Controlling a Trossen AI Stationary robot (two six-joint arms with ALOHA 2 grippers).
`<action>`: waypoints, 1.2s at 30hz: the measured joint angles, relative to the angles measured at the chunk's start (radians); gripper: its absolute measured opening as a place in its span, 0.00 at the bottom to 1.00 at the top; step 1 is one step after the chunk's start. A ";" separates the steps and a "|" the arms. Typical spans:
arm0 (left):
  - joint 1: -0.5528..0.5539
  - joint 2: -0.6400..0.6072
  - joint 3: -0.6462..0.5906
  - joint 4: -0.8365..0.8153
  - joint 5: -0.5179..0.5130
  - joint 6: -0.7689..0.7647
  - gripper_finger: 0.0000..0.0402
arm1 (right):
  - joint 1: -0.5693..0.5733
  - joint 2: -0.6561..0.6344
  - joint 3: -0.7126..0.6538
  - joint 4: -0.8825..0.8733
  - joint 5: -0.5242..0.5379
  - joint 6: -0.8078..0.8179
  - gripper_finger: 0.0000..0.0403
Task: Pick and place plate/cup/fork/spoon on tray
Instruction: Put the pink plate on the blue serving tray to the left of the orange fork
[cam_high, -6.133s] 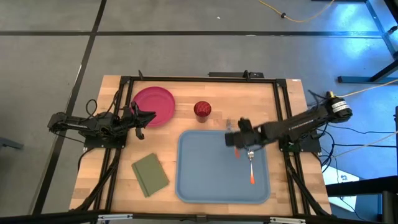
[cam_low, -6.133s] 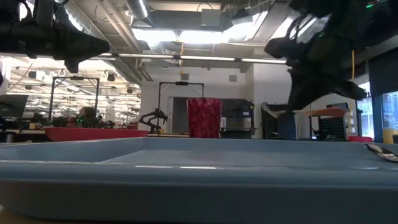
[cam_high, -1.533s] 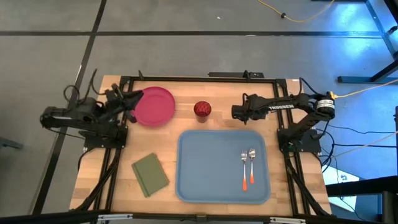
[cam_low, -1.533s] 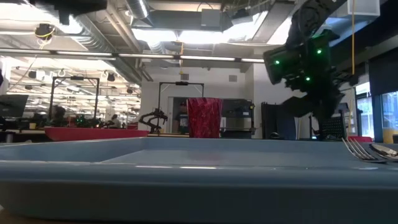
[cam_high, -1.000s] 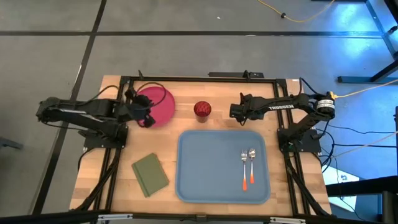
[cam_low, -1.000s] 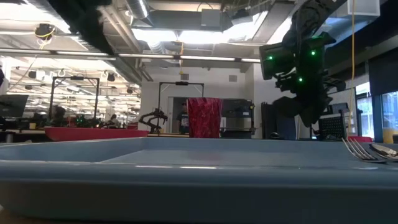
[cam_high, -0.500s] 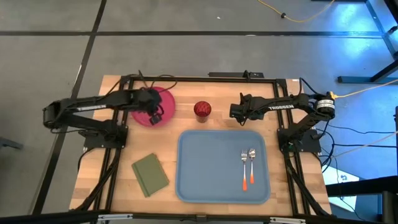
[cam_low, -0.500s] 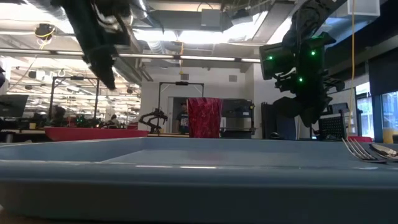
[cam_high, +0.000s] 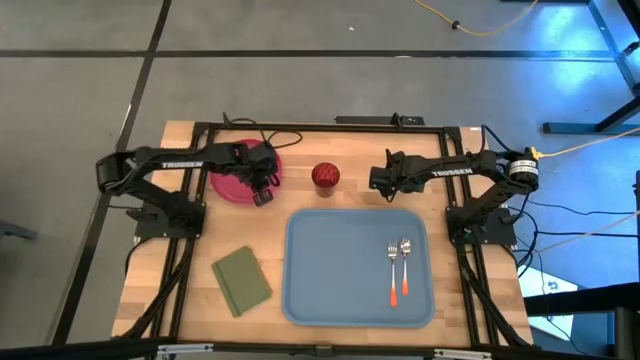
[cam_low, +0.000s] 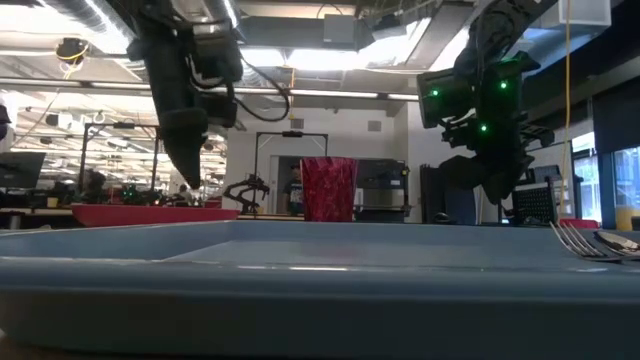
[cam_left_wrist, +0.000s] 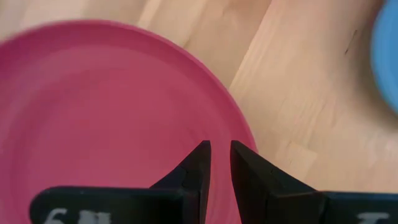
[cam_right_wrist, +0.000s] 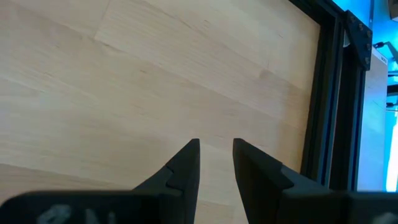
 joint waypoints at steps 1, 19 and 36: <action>0.000 0.013 0.000 0.000 0.002 -0.003 0.14 | 0.000 0.000 0.000 0.000 0.000 -0.001 0.25; -0.001 0.060 0.000 0.070 -0.006 0.010 0.14 | 0.000 0.000 0.000 0.000 0.000 -0.003 0.25; 0.000 0.060 0.000 0.071 -0.057 0.032 0.21 | 0.000 0.000 0.000 0.000 0.000 -0.003 0.25</action>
